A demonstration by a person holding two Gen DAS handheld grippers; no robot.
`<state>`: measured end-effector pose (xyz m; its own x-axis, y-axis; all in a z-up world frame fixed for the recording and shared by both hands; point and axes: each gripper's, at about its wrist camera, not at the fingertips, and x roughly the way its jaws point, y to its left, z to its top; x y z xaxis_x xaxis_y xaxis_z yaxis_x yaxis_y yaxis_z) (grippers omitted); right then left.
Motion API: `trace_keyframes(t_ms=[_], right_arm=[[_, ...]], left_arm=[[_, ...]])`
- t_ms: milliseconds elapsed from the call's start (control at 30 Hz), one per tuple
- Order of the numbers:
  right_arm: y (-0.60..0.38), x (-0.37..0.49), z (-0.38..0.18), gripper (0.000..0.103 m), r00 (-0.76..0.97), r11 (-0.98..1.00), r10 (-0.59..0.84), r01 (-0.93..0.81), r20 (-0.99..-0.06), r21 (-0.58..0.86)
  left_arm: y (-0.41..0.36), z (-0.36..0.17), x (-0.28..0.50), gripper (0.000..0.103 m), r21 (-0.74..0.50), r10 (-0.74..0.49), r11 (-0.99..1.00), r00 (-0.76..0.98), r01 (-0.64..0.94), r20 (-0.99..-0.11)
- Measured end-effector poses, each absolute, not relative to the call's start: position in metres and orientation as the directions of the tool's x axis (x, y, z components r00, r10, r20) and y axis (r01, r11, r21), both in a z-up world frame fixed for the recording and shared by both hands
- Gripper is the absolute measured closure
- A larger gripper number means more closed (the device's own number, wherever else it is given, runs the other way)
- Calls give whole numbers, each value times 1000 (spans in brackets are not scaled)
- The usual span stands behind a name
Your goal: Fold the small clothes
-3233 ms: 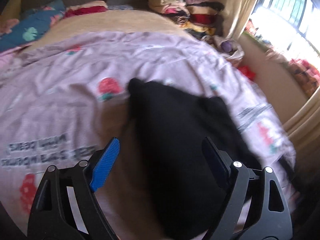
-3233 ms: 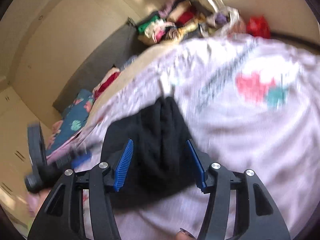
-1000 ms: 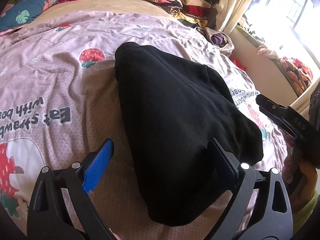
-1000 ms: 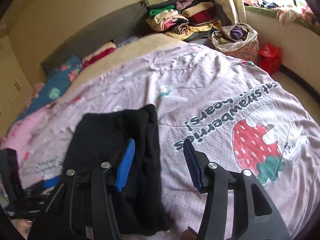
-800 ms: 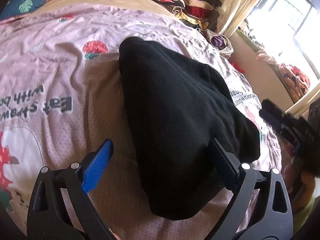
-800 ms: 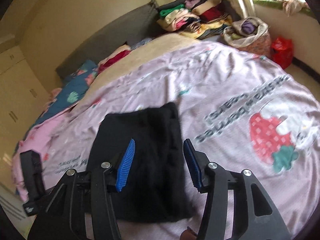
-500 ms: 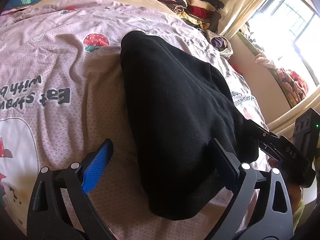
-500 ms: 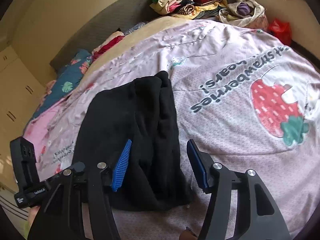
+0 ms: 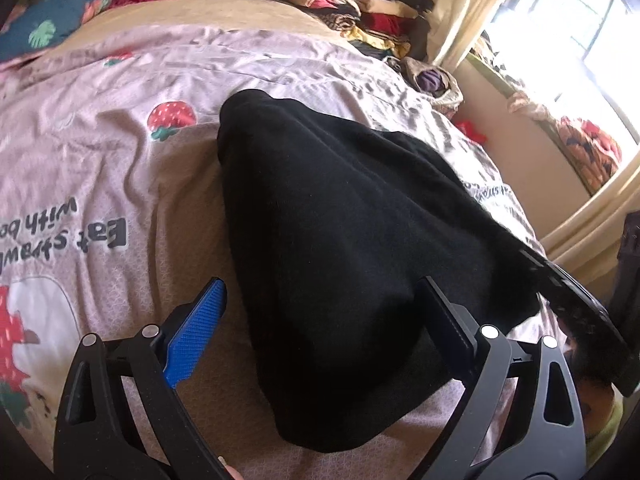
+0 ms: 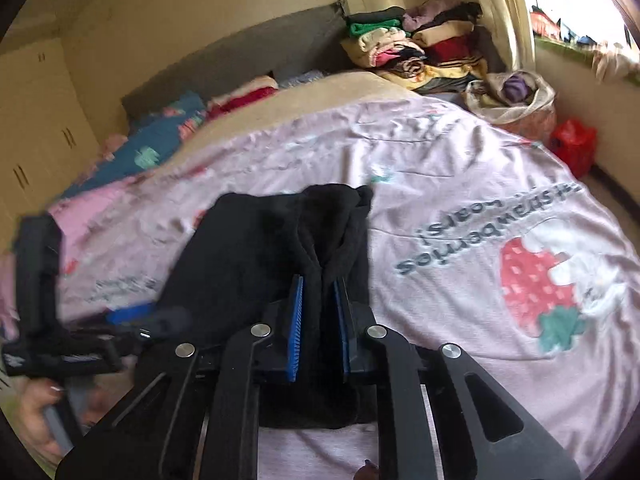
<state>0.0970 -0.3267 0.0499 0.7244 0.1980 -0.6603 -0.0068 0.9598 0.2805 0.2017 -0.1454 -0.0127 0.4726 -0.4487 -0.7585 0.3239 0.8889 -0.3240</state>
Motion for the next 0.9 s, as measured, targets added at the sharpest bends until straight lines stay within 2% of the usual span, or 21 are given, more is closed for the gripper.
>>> trace_keyframes(t_ms=[200,267,300,367,400,433,667,800,867,900], right_arm=[[-332,105,31,85,671,957,201,23,-714,290],[-330,106,29,76,665,964,173,38,-726,264],[-330,106,29,67,664,965,164,44,-730,257],[-333,106,28,61,663,963,156,61,-732,261],[-335,106,27,52,662,963,146,75,-735,259],[-337,105,27,48,663,962,142,82,-735,260],[-344,102,32,36,697,955,126,107,-706,276],[-344,102,54,35,775,955,102,99,-624,279],[-341,112,64,46,784,959,102,86,-612,270],[-337,123,69,60,781,964,98,80,-616,254]], left_arm=[[-150,-22,205,16,-326,-444,890,452,318,-773],[-149,-23,206,15,-325,-443,891,447,317,-777],[-149,-23,206,15,-325,-442,891,446,316,-778],[-148,-24,207,15,-323,-441,892,446,316,-779],[-148,-24,207,15,-322,-439,893,446,316,-780],[-148,-24,206,15,-320,-437,894,448,315,-780],[-146,-22,204,14,-318,-432,897,451,308,-781],[-145,-23,204,14,-316,-432,896,447,312,-783],[-146,-24,204,14,-314,-432,896,446,315,-784],[-146,-25,204,14,-314,-431,896,446,314,-784]])
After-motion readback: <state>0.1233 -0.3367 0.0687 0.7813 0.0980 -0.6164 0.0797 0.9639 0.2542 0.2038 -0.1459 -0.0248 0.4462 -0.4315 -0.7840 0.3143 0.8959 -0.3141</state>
